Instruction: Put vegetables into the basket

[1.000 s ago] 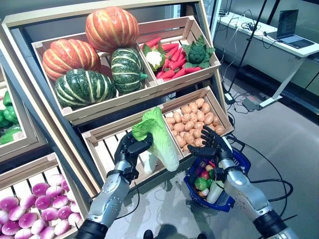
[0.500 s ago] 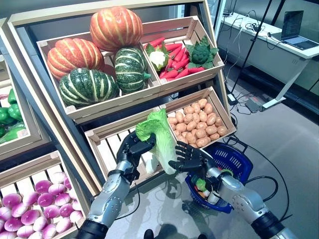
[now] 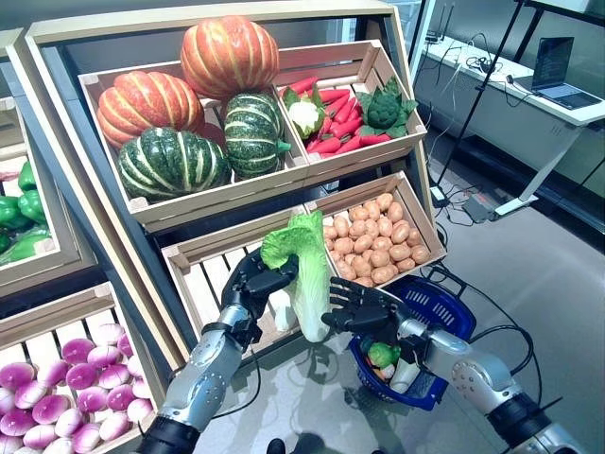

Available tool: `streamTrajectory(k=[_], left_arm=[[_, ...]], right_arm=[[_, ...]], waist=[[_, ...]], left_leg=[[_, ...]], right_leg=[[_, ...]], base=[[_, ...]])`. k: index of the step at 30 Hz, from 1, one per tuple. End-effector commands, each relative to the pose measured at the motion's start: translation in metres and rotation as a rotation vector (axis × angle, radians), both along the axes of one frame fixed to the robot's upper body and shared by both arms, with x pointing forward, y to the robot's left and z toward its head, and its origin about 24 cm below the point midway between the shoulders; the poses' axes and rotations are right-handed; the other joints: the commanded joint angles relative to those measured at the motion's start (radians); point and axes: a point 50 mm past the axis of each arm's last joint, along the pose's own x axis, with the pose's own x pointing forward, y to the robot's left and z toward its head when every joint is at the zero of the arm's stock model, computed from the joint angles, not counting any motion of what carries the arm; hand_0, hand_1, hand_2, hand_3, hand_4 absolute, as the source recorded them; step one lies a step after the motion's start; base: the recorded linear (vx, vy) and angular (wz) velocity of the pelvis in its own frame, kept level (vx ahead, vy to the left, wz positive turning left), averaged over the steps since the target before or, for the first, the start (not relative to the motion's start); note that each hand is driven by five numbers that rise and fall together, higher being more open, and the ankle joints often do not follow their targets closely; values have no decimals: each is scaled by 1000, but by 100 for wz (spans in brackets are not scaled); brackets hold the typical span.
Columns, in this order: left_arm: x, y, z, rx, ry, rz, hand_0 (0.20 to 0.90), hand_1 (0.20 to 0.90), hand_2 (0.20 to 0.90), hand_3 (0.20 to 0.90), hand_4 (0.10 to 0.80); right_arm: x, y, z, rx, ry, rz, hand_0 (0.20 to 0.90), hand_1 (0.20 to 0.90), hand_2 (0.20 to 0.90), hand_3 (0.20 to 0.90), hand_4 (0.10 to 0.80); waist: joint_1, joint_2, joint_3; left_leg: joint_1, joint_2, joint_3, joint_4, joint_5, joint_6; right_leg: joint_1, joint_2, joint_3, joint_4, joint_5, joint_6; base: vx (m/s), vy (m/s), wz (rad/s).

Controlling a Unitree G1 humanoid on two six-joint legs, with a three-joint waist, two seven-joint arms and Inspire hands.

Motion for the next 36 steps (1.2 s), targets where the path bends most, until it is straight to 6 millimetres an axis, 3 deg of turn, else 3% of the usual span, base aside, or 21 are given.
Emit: streamTrajectory(k=[1,14,20,27,31,36], left_arm=[[25,-25,54,-127,-273,-112,300,300,300,300,400],[27,-34,61,-151,-285,-75,300,300,300,300,400],[26,-40,64,-160,-286,-87,300,300,300,300,400],[26,-45,66,-172,-273,-135,300,300,300,300,400],[26,-45,64,-213,-257,-174,300,300,300,300,400],[22,-49,61,-248,-256,-274,300,300,300,300,400]], right_arm=[[23,29,32,56,-159,-3,900,900,900,900,800],[28,38,25,-118,-128,-286,900,900,900,900,800],[28,43,23,-150,-112,-335,900,900,900,900,800],[24,59,28,-56,-109,-231,900,900,900,900,800],[17,66,27,23,-106,-81,900,900,900,900,800],[9,64,20,73,-63,69,900,900,900,900,800]], waist=[[8,-12,-73],[1,1,-64],[2,2,-62],[6,2,-64],[8,2,-68],[11,-2,-73]], left_leg=[[23,-8,15,2,-88,1],[25,-17,10,2,-90,8],[27,-19,8,2,-92,10],[28,-19,7,2,-93,10],[26,-18,6,2,-94,8],[23,-16,11,2,-92,8]], right_leg=[[18,-45,7,29,-23,1],[18,-47,24,26,-18,1],[19,-49,25,26,-18,1],[22,-51,23,24,-19,-1],[21,-52,21,23,-19,0],[18,-52,16,25,-19,-1]], base=[[0,0,0],[-1,3,-1],[0,0,0],[0,0,0],[0,0,0],[0,0,0]])
